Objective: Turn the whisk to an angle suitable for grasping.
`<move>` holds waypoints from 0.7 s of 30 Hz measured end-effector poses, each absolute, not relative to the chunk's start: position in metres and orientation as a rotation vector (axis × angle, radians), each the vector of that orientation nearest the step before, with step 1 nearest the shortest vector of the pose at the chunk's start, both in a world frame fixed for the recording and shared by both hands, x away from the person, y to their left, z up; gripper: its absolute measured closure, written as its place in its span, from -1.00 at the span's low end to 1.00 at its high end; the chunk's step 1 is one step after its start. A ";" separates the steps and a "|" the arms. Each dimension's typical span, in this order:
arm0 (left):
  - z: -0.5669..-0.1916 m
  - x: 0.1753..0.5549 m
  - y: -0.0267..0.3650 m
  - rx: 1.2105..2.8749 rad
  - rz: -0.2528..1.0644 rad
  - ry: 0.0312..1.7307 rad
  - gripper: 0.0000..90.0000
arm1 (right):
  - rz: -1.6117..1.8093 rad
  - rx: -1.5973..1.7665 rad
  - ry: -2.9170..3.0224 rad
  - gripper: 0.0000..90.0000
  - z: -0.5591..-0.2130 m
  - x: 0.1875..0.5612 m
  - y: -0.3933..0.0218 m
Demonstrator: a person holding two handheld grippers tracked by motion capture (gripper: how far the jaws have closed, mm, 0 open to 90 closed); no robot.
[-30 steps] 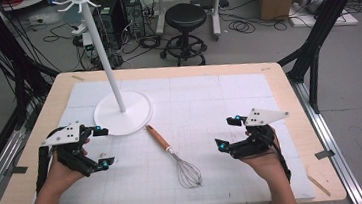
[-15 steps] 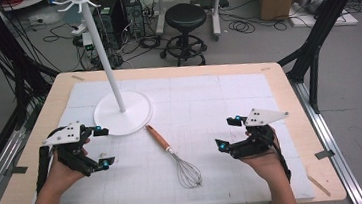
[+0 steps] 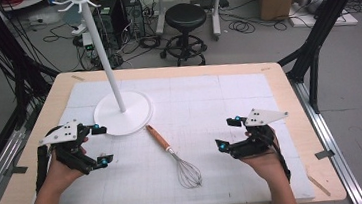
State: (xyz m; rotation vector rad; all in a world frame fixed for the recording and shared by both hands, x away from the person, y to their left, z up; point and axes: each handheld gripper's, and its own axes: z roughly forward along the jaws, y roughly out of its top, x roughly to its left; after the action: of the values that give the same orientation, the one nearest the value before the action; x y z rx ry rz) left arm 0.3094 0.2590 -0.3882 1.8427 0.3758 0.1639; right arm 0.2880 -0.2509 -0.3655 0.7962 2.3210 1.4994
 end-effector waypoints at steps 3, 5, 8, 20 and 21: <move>-0.390 0.310 0.258 1.846 0.158 0.373 -0.96 | 1.502 0.796 2.317 -0.67 -0.365 0.288 -0.251; -0.391 0.311 0.257 1.852 0.152 0.376 -0.96 | 1.500 0.803 2.317 -0.67 -0.365 0.287 -0.252; -0.391 0.311 0.255 1.862 0.151 0.365 -0.96 | 1.500 0.795 2.313 -0.67 -0.364 0.287 -0.252; -0.390 0.310 0.257 1.849 0.157 0.366 -0.96 | 1.498 0.793 2.312 -0.67 -0.364 0.287 -0.252; -0.390 0.310 0.257 1.850 0.156 0.364 -0.96 | 1.494 0.796 2.315 -0.67 -0.364 0.287 -0.251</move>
State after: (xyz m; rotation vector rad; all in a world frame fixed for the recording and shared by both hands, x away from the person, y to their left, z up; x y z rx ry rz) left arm 0.3104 0.2571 -0.3897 1.8504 0.3642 0.1560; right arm 0.2870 -0.2513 -0.3641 0.7959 2.3153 1.4940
